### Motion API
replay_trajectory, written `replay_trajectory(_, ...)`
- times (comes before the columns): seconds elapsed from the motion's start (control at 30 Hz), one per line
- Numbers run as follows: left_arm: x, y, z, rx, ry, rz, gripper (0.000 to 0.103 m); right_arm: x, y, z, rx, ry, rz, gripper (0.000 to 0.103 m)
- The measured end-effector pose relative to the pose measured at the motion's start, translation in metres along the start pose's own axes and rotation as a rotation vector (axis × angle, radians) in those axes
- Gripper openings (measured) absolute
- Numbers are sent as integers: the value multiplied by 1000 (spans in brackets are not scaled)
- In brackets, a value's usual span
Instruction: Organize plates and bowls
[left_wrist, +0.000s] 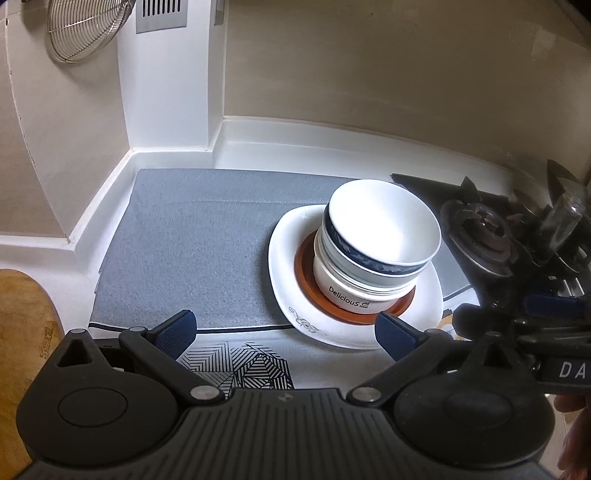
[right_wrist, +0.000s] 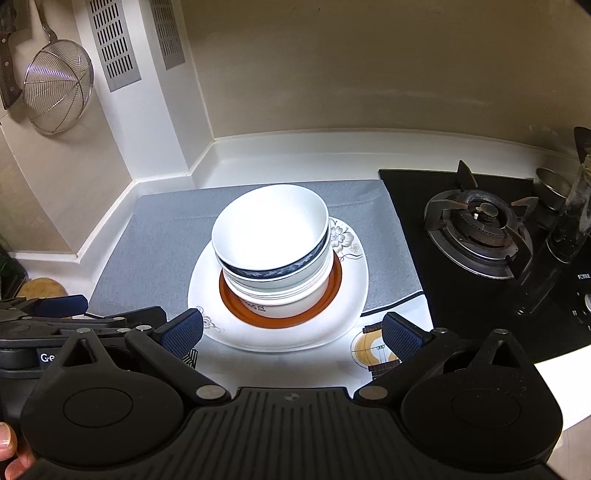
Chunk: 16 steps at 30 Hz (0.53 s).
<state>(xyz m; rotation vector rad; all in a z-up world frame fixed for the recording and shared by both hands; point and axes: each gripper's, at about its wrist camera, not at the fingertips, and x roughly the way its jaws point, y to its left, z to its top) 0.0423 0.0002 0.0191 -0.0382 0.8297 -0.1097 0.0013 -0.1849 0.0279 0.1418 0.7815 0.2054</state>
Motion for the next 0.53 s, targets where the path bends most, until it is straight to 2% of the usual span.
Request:
replay_trajectory(0.4,16,-14,19,-67,-1,80,103,28,-19,31,-59,45,88,102)
replay_trajectory(0.53,25,-19,18,-100,8,106,103,38,-23,42,-121,58,125,102)
